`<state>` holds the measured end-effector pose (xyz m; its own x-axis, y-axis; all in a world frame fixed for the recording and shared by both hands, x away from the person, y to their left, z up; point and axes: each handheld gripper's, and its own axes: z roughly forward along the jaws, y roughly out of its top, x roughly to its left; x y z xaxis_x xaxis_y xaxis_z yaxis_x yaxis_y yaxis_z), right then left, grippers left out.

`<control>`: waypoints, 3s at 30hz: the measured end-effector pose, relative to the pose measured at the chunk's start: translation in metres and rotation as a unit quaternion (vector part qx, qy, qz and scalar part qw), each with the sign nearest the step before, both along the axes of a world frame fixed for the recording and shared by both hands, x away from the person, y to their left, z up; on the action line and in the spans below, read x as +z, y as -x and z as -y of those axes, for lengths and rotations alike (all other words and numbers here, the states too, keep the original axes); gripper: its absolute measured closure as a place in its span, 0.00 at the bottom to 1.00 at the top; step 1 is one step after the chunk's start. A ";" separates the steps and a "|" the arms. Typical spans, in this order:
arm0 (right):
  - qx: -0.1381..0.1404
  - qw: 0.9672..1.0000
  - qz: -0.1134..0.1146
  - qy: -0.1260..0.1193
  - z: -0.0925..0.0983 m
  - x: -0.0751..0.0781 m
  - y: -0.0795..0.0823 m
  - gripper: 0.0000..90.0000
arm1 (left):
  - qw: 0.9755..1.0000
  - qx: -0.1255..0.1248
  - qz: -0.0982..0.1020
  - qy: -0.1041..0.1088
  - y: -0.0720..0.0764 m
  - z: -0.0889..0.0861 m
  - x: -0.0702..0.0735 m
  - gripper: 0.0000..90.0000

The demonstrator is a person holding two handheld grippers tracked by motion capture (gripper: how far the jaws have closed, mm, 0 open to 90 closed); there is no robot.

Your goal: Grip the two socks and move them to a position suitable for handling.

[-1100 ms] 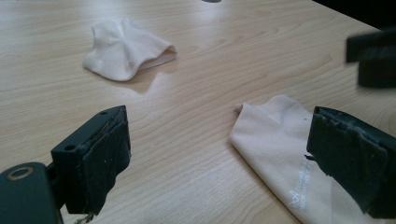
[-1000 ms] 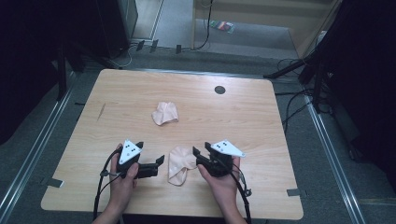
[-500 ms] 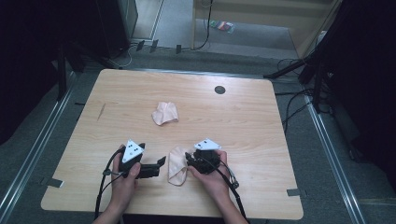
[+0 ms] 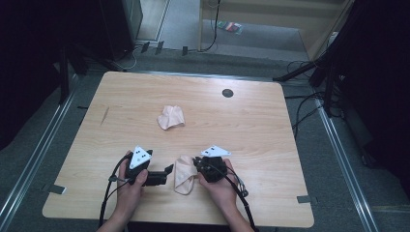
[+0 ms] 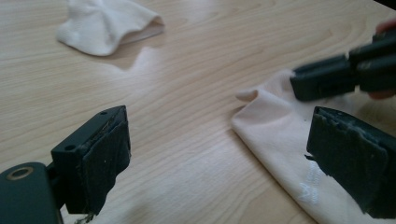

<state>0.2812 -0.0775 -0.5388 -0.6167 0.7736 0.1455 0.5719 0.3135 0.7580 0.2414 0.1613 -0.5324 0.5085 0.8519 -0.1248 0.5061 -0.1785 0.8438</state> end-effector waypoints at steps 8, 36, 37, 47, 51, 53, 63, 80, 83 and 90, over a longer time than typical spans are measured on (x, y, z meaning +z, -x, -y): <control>0.009 0.999 0.033 -0.038 -0.001 0.040 0.010 0.95 | 0.998 -0.050 -0.025 -0.009 0.005 0.027 -0.009 0.07; -0.019 0.995 0.043 -0.090 0.003 0.046 0.017 0.97 | 0.968 0.045 0.129 -0.213 0.011 0.010 0.016 0.99; -0.023 0.996 0.040 -0.080 0.002 0.040 0.015 0.97 | 0.965 0.036 0.121 -0.228 0.010 0.011 0.012 0.99; -0.052 0.999 0.005 -0.009 0.021 0.000 0.002 0.97 | 0.974 -0.012 0.019 -0.227 -0.003 0.003 -0.009 0.89; -0.052 0.999 0.004 -0.002 0.024 -0.001 -0.001 0.97 | 0.974 -0.021 0.006 -0.227 -0.005 0.000 -0.011 0.92; -0.050 0.999 0.005 0.004 0.026 -0.001 -0.002 0.97 | 0.974 -0.026 0.001 -0.227 -0.006 -0.001 -0.012 0.92; -0.057 0.998 0.010 0.025 0.035 -0.001 -0.005 0.97 | 0.975 0.055 -0.005 -0.216 -0.013 -0.029 -0.005 0.83; -0.085 0.996 -0.007 0.001 0.046 -0.005 -0.013 0.65 | 0.996 0.017 -0.060 0.062 -0.047 -0.019 -0.013 0.84; -0.077 0.997 0.000 0.014 0.041 -0.008 -0.012 0.83 | 0.997 0.005 -0.062 0.042 -0.045 -0.015 -0.015 1.00; -0.075 0.997 0.012 0.004 0.047 0.003 -0.004 0.97 | 0.998 -0.012 -0.053 0.026 -0.023 -0.022 -0.003 1.00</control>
<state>0.2852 -0.1242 -0.5356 -0.4973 0.8584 0.1257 0.5952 0.2321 0.7693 0.2642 0.1829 -0.5353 0.5111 0.8301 -0.2229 0.5893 -0.1496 0.7940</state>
